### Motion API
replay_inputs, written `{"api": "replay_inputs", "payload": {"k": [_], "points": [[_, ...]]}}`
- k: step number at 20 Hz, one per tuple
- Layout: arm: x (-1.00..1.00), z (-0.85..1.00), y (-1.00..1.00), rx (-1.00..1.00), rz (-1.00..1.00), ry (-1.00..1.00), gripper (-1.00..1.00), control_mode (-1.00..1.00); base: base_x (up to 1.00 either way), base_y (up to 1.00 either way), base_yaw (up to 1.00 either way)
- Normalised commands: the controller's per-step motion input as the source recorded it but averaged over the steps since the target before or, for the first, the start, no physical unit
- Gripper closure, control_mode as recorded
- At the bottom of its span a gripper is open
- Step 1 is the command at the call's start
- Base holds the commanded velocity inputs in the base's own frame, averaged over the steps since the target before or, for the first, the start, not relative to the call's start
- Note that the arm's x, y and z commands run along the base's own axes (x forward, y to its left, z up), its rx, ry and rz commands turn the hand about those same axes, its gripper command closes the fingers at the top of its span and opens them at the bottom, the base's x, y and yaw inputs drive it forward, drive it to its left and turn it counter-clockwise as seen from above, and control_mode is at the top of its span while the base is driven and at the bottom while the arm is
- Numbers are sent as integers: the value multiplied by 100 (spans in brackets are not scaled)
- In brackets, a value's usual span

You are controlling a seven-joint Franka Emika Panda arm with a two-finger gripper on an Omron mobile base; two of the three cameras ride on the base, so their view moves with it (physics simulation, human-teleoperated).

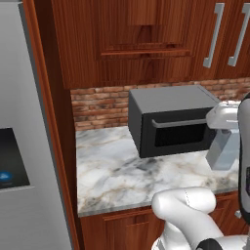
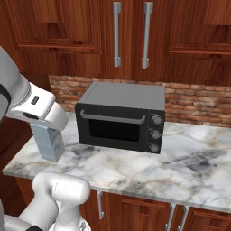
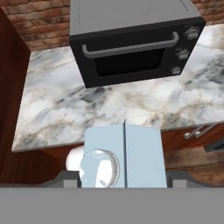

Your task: Move the drinks to the dining counter.

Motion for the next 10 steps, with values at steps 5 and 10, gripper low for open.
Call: {"api": "replay_inputs", "payload": {"k": [5, 10], "points": [[0, -12, 0, -2, 0, -4, 100, -100, 0, 0, 0], [0, -10, -8, 0, 0, 0, 100, 100, 1, -9, -1]]}}
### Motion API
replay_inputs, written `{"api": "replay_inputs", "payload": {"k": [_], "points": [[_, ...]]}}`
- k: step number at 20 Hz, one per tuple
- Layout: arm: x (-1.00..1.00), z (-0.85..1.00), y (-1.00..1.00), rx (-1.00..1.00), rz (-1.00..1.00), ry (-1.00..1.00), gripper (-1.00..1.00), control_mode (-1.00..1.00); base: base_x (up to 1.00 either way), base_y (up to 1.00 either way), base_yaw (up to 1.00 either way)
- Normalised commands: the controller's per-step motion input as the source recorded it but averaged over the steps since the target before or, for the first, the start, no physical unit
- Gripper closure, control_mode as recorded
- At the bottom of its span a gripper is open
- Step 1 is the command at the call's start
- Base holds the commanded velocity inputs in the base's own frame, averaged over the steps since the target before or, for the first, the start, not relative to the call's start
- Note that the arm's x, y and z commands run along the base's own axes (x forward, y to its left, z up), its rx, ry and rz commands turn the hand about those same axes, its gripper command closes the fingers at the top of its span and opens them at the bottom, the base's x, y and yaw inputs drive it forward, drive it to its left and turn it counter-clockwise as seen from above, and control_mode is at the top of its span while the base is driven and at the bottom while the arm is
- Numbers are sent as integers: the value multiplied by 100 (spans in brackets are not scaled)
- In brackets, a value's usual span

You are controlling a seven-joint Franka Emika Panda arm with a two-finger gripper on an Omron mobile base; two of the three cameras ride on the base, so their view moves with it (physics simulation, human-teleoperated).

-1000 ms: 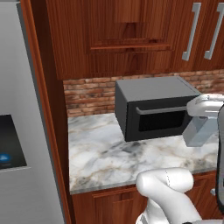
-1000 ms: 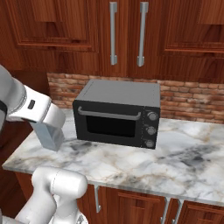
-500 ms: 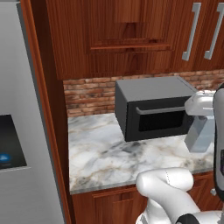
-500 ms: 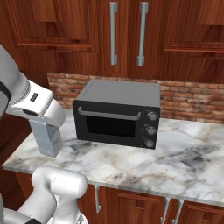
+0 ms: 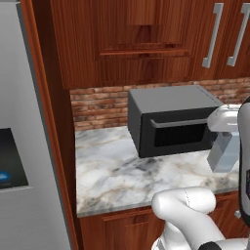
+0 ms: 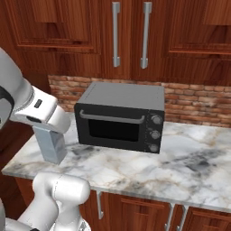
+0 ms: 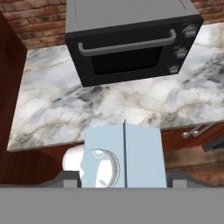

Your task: Move the drinks to the dining counter.

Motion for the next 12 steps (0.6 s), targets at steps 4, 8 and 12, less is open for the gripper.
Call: {"api": "replay_inputs", "payload": {"k": [4, 8, 12], "points": [[0, 0, 0, 0, 0, 0, 100, 100, 0, -72, -16], [0, 0, 0, 0, 0, 0, 100, 100, -5, -79, -39], [0, 0, 0, 0, 0, 0, 100, 100, -4, -23, -89]]}}
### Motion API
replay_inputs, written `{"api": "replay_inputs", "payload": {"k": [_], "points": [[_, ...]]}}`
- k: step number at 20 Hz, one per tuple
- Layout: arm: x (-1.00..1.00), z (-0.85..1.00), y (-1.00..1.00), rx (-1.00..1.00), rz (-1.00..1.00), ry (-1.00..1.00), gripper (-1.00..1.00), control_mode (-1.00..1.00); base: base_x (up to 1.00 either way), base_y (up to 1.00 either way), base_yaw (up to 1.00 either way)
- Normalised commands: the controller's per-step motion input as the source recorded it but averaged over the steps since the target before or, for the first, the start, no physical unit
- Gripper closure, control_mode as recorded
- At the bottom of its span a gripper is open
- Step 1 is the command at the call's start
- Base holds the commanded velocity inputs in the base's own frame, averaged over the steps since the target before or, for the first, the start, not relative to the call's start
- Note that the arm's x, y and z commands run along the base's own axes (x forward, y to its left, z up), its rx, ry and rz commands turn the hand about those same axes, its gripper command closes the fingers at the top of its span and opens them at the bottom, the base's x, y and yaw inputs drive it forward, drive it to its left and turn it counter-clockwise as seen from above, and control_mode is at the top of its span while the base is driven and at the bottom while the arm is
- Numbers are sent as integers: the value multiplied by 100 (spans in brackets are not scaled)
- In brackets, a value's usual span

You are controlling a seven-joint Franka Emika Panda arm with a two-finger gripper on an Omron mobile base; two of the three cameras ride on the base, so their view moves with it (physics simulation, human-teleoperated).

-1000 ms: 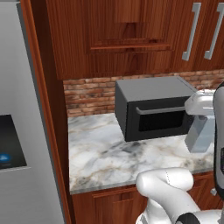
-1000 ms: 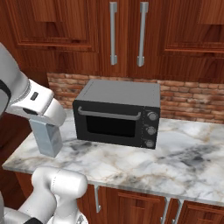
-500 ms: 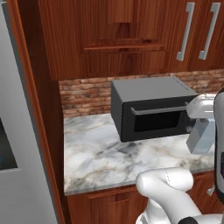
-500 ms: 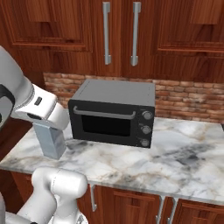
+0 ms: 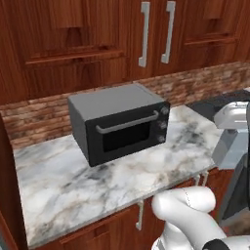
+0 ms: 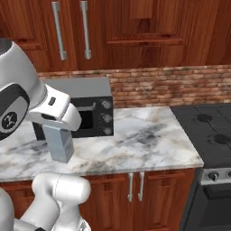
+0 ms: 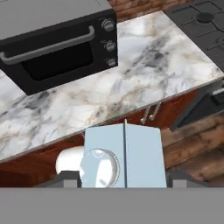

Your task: Move the drinks to the dining counter.

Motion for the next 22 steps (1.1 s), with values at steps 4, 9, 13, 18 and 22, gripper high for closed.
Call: {"api": "replay_inputs", "payload": {"k": [4, 9, 13, 18, 22], "points": [[0, 0, 0, 0, 0, 0, 100, 100, 0, 0, -100], [0, 0, 0, 0, 0, 0, 100, 100, 0, 0, -100], [0, 0, 0, 0, 0, 0, 100, 100, 0, 0, -100], [0, 0, 0, 0, 0, 0, 100, 100, 0, 0, -100], [0, 0, 0, 0, 0, 0, 100, 100, 0, 0, -100]]}}
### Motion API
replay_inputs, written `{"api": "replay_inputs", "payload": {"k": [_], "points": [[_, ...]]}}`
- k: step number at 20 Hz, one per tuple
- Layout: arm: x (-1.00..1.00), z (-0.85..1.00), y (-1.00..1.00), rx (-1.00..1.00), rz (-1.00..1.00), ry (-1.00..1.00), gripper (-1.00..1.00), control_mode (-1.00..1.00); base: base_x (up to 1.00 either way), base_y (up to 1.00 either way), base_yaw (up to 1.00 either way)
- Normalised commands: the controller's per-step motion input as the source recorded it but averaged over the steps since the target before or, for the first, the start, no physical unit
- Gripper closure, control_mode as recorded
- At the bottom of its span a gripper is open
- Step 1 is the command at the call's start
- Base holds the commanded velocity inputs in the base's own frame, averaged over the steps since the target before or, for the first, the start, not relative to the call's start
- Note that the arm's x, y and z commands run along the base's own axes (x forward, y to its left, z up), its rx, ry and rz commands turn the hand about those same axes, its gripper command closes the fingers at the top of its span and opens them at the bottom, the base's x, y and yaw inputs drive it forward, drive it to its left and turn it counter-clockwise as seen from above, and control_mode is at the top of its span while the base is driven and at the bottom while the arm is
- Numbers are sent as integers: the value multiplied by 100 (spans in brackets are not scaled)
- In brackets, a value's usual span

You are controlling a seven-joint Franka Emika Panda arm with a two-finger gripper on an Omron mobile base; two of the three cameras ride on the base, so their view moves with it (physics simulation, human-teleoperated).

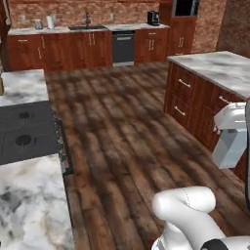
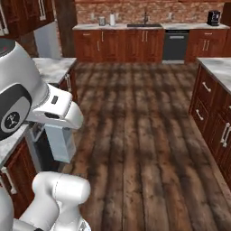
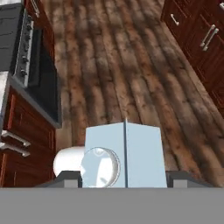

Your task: Move the drinks to the dining counter.

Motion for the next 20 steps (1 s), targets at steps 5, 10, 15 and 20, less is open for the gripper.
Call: {"api": "replay_inputs", "payload": {"k": [5, 10, 15, 20], "points": [[0, 0, 0, 0, 0, 0, 100, 100, 0, 0, -100], [0, 0, 0, 0, 0, 0, 100, 100, 0, -3, -98], [0, 0, 0, 0, 0, 0, 100, 100, 35, -13, -83], [0, 0, 0, 0, 0, 0, 100, 100, 85, -10, -54]]}}
